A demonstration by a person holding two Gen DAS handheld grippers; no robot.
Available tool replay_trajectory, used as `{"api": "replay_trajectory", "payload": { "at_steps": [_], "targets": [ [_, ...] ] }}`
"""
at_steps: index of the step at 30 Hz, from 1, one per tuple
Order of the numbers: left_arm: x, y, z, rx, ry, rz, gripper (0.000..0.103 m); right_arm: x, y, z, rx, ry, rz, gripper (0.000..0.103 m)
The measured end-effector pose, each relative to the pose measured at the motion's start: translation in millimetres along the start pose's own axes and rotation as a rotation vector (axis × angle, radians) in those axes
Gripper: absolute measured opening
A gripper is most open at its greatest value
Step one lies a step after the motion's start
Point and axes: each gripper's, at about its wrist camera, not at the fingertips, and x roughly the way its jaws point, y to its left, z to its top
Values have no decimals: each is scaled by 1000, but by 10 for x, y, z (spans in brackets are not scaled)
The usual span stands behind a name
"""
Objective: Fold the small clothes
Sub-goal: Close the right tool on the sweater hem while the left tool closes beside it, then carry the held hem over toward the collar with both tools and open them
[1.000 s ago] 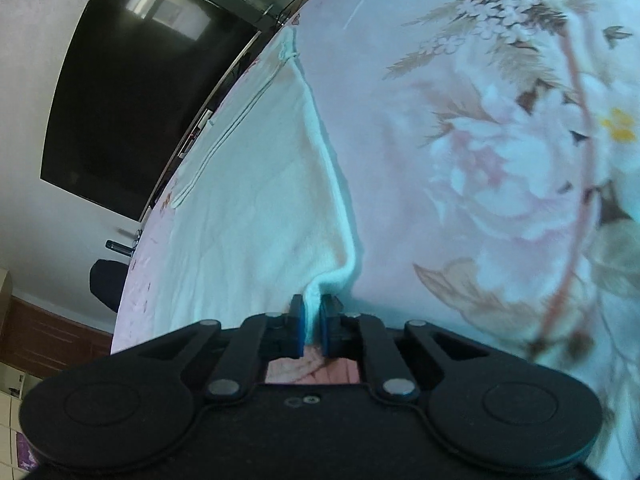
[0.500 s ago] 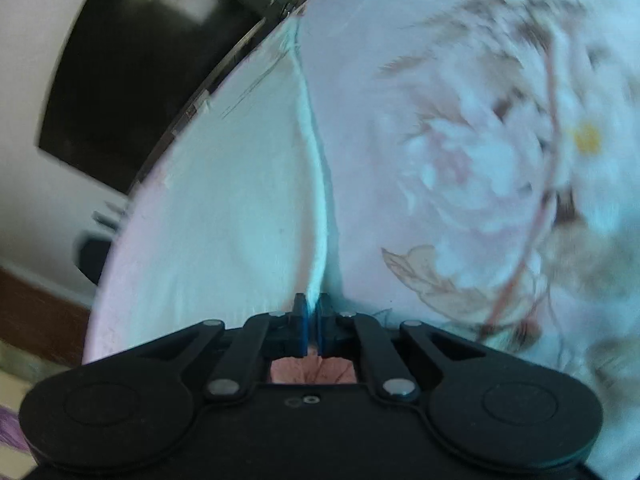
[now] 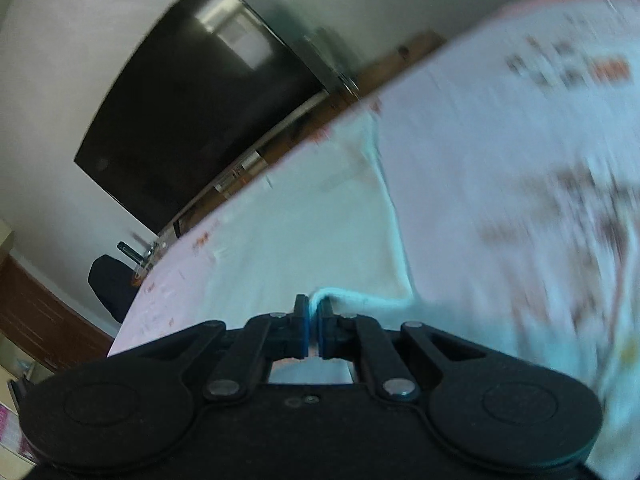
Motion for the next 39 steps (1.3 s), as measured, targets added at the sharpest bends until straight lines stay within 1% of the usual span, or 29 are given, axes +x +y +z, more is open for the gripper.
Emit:
{"api": "replay_trajectory", "payload": {
  "at_steps": [3, 5, 7, 11, 15, 17, 21, 25, 28, 29, 31, 32, 33, 34, 35, 36, 37, 38, 39],
  "targets": [
    [144, -168, 350, 50, -37, -5, 4, 109, 168, 313, -51, -46, 13, 5],
    [263, -283, 609, 85, -56, -2, 4, 260, 294, 576, -78, -70, 13, 5],
    [417, -380, 831, 118, -69, -1, 4, 385, 292, 798, -81, -90, 24, 5],
    [882, -522, 1275, 165, -77, 9, 4, 786, 331, 1272, -91, -130, 29, 5],
    [1523, -538, 1596, 186, -65, 51, 4, 1313, 201, 1635, -79, -119, 26, 5],
    [1875, -507, 1681, 185, -44, 69, 4, 1637, 72, 1787, -72, -99, 16, 5],
    [2536, -371, 1781, 188, 14, 117, 4, 2214, -191, 1939, -44, -43, -1, 5],
    [3121, -174, 1741, 177, 69, 169, 4, 2801, -485, 1973, -21, 22, -29, 5],
    [3410, -82, 1657, 189, 66, 185, 4, 3158, -649, 1995, 1, 46, -45, 6],
    [3461, -79, 1624, 199, 58, 193, 4, 3260, -687, 1989, -4, 52, -53, 7],
    [3553, -63, 1591, 195, 42, 189, 4, 3402, -719, 1970, -43, 52, -76, 14],
    [3582, -77, 1580, 196, 42, 199, 5, 3450, -734, 1955, -59, 48, -81, 21],
    [3587, -92, 1574, 201, 41, 203, 5, 3471, -748, 1948, -69, 37, -80, 23],
    [3578, -105, 1571, 207, 36, 199, 9, 3465, -758, 1943, -81, 23, -80, 23],
    [3578, -103, 1574, 217, 29, 190, 28, 3432, -764, 1931, -96, 4, -75, 26],
    [3563, -113, 1573, 230, 20, 190, 44, 3419, -773, 1944, -104, -12, -76, 33],
    [3523, -128, 1572, 247, 0, 201, 78, 3387, -781, 1942, -113, -31, -79, 38],
    [3484, -146, 1575, 268, -37, 214, 87, 3350, -793, 1942, -120, -50, -83, 47],
    [3432, -148, 1589, 280, -58, 193, 87, 3316, -795, 1951, -127, -61, -85, 50]
  ]
}}
